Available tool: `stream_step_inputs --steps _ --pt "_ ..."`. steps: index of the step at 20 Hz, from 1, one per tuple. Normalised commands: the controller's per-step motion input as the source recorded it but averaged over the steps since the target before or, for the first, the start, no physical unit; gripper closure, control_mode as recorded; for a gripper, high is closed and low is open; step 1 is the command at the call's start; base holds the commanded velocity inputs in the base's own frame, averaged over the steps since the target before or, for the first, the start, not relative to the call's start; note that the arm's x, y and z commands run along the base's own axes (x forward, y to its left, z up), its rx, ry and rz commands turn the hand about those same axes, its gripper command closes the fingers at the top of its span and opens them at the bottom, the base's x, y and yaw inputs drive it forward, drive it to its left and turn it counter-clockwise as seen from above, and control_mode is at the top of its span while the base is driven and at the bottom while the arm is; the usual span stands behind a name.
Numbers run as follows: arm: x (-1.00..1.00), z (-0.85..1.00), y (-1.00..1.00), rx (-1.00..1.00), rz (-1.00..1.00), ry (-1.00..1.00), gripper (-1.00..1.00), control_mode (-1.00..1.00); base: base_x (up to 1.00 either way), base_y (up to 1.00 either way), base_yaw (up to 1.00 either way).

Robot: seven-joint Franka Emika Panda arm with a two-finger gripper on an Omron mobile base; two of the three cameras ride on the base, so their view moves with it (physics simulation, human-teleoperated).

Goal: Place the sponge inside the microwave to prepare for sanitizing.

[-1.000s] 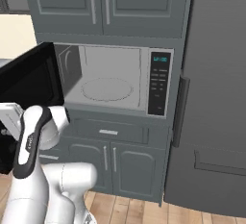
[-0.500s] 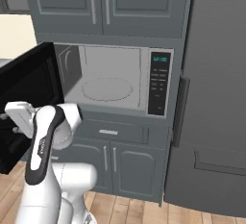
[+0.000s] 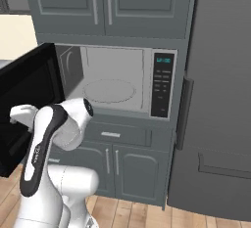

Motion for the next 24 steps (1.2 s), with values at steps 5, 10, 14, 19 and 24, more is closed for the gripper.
stream_step_inputs --steps 5,10,14,19,24 --pt "0.0 0.11 -0.41 -0.25 0.0 -0.24 -1.0 -1.0 0.0 0.0 0.0" --pt "-0.01 0.05 -0.35 -0.26 0.0 -0.39 -1.0 -1.0 0.0 0.0 0.0" --pt "0.09 0.04 -0.35 -0.24 -0.16 -0.06 -1.0 -1.0 0.0 0.0 0.0" --pt "0.12 0.04 -0.4 -0.2 -0.3 0.14 -1.0 -1.0 0.0 0.0 0.0" --pt "0.03 -0.01 -0.36 -0.18 -0.26 0.06 -1.0 -1.0 0.0 0.0 0.0"
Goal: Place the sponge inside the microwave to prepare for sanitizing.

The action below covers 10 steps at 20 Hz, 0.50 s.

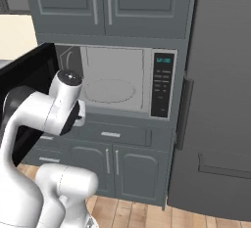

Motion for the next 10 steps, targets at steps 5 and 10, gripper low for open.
stream_step_inputs --steps 5,10 --pt "0.0 -0.15 -0.3 -0.13 -0.14 -0.02 -1.0 -1.0 0.0 0.0 0.0" --pt "0.0 -0.28 -0.28 -0.14 -0.07 -0.07 -1.0 -1.0 0.0 0.0 0.0"
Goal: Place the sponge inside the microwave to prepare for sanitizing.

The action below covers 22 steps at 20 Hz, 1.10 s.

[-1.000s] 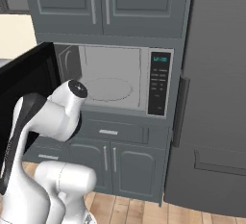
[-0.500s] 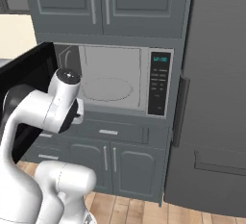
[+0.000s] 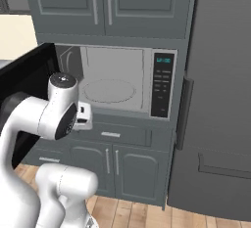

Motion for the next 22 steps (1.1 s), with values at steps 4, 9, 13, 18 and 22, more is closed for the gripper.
stream_step_inputs --steps 4,9,13,18,22 --pt "0.02 -0.14 -0.15 -0.13 -0.08 0.01 -1.0 -1.0 0.0 0.0 0.0" --pt "0.04 -0.11 -0.06 -0.1 -0.11 0.01 -1.0 -1.0 0.0 0.0 0.0" --pt "0.0 -0.03 0.0 0.0 -0.05 0.0 -1.0 -1.0 0.0 0.0 0.0" --pt "0.0 0.0 0.0 0.0 0.0 0.0 -1.0 -1.0 0.0 0.0 0.0" --pt "0.0 0.0 0.0 0.0 0.0 0.0 -1.0 -1.0 0.0 0.0 0.0"
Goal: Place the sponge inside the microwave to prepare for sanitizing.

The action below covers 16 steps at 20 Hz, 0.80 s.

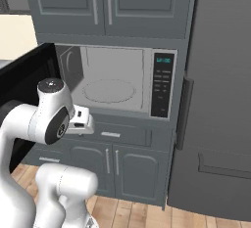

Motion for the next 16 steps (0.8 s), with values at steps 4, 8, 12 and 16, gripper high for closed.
stream_step_inputs --steps 4,8,12,16 --pt "0.0 0.0 0.0 0.0 0.0 0.0 -1.0 -1.0 0.0 0.0 0.0" --pt "0.0 0.0 0.0 0.0 0.0 0.0 -1.0 -1.0 0.0 0.0 0.0" --pt "0.0 0.0 0.0 0.0 0.0 0.0 -1.0 -1.0 0.0 0.0 0.0" --pt "0.0 0.0 0.0 0.0 0.0 0.0 -1.0 -1.0 0.0 0.0 0.0"
